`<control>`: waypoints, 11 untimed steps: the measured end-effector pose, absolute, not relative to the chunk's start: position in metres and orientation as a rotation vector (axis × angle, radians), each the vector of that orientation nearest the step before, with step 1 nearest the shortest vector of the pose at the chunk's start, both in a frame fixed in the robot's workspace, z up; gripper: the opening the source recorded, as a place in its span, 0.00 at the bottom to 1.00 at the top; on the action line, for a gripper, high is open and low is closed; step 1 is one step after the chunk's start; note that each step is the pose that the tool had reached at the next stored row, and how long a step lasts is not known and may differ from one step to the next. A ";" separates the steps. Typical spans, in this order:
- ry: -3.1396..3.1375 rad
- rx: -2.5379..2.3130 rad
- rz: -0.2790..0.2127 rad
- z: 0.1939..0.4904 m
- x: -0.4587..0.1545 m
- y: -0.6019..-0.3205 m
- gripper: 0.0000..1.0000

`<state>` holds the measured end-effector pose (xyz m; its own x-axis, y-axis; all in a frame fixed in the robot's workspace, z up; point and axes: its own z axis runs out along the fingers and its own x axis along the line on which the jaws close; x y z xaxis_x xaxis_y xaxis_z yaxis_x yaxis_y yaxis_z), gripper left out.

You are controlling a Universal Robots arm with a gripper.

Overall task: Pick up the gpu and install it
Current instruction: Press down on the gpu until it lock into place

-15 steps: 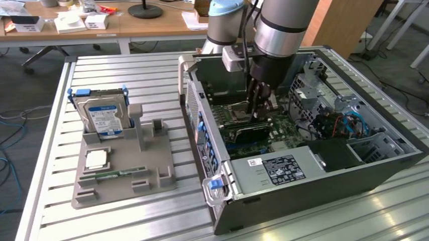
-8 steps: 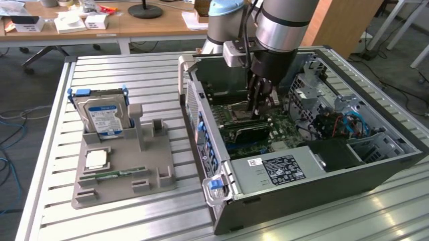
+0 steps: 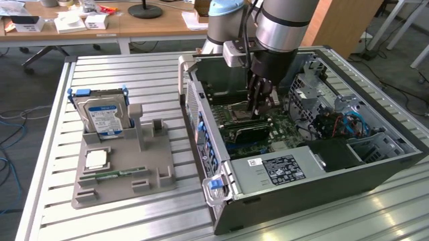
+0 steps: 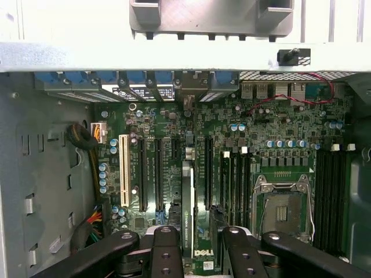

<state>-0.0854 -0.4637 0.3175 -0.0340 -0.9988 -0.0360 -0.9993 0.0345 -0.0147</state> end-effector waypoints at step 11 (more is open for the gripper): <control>2.233 -2.158 0.022 0.318 -0.085 -0.464 0.26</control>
